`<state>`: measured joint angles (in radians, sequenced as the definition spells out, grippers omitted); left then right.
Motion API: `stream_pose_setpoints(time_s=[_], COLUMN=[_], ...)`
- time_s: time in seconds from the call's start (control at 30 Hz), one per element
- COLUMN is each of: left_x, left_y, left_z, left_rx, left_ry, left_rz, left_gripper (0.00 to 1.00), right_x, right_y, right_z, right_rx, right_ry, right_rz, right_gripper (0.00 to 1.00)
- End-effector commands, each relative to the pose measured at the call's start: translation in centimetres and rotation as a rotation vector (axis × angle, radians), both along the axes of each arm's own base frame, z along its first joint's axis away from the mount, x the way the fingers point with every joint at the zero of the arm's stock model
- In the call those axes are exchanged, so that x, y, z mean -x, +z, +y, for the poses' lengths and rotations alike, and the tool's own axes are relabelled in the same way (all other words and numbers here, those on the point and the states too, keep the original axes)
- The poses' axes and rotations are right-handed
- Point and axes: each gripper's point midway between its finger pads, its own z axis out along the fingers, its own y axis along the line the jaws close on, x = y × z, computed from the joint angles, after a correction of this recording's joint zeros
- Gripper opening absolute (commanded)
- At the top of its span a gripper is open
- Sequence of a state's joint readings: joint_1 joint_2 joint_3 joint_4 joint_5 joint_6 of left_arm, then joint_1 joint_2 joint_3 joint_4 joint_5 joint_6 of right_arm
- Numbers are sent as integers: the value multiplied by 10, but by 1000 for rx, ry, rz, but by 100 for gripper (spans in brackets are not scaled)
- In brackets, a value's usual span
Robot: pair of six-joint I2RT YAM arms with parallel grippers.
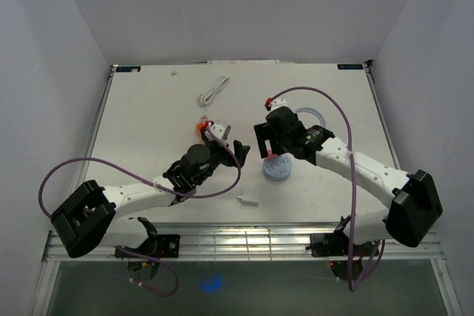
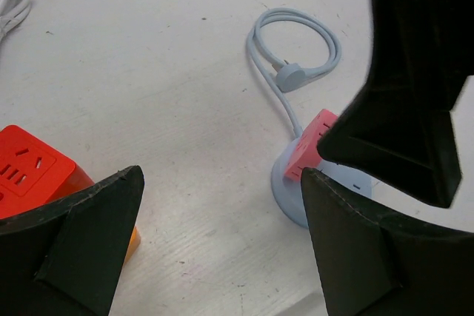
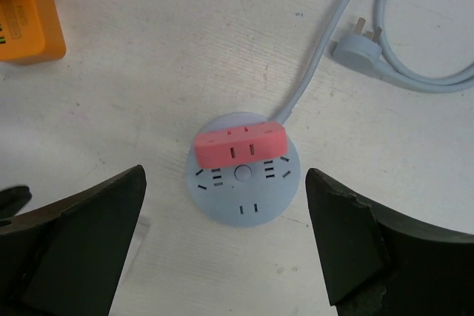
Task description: Insert the plug
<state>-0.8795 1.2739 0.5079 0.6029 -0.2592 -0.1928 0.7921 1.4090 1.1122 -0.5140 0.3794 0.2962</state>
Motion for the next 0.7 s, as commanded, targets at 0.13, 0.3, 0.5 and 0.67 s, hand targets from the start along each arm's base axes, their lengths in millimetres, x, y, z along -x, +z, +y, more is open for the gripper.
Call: stream_pose_setpoints(time_s=[0.13,0.3,0.5,0.67], left_x=[-8,3,29,55], left_y=[16,3,-28,-44], left_z=[1,-6,-1,4], left_rx=[80,73,128,154], left_ry=[-42,-82,-69,-87], left_rz=[65,175,408,557], left_gripper=[98,98,98,98], right_x=[33,39,30,24], right_y=[2,3,6,16], right_z=[-13,-24,-39,-42], right_rx=[-98,-94,-56,-65], right_ry=[50,36,-31,-54], right_rz=[-11,-30,-74,-115], right_gripper=[91,89,89,89])
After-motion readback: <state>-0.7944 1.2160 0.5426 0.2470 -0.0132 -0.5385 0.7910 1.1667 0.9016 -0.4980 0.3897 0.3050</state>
